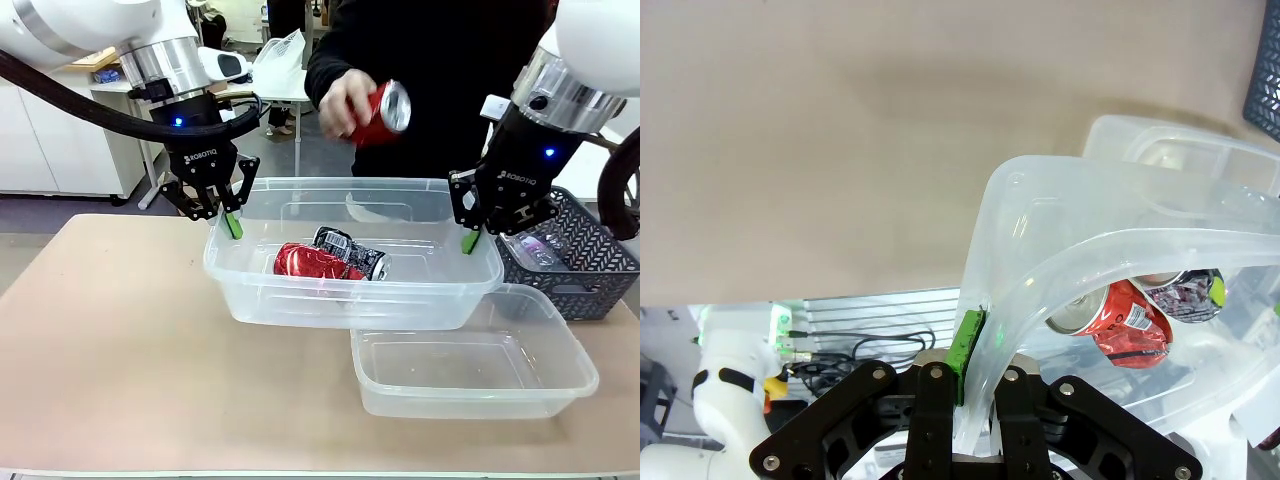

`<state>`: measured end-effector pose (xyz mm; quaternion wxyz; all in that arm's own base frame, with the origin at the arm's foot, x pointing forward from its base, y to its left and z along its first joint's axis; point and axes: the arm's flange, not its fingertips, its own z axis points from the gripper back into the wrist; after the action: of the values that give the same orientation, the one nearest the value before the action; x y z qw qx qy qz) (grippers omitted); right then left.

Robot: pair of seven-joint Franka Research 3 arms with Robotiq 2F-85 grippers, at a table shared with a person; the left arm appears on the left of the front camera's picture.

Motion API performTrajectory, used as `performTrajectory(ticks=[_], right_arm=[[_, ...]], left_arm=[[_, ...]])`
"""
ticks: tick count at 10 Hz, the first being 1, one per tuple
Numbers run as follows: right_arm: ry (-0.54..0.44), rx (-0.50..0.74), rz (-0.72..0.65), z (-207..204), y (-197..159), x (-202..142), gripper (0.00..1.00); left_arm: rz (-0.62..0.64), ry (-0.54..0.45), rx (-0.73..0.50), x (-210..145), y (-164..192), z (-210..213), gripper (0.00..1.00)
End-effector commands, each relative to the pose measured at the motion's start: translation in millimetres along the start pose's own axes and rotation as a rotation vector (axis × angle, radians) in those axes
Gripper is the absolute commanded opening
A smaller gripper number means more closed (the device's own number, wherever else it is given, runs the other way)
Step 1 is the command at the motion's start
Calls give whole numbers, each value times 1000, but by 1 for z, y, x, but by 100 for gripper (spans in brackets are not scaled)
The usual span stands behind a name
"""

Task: Sort the waste into each basket.
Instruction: Offer the picked Organizing box to the human.

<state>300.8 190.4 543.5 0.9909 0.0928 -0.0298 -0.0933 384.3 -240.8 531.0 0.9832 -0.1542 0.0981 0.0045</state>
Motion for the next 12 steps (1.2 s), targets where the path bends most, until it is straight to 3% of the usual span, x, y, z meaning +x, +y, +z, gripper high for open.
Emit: performTrajectory(ticks=[1, 12], right_arm=[[-2, -13, -2, 3, -1, 5, 4], [-2, -13, -2, 3, -1, 5, 4]], left_arm=[[13, 3, -32, 1, -1, 7, 5], [13, 3, -32, 1, -1, 7, 5]])
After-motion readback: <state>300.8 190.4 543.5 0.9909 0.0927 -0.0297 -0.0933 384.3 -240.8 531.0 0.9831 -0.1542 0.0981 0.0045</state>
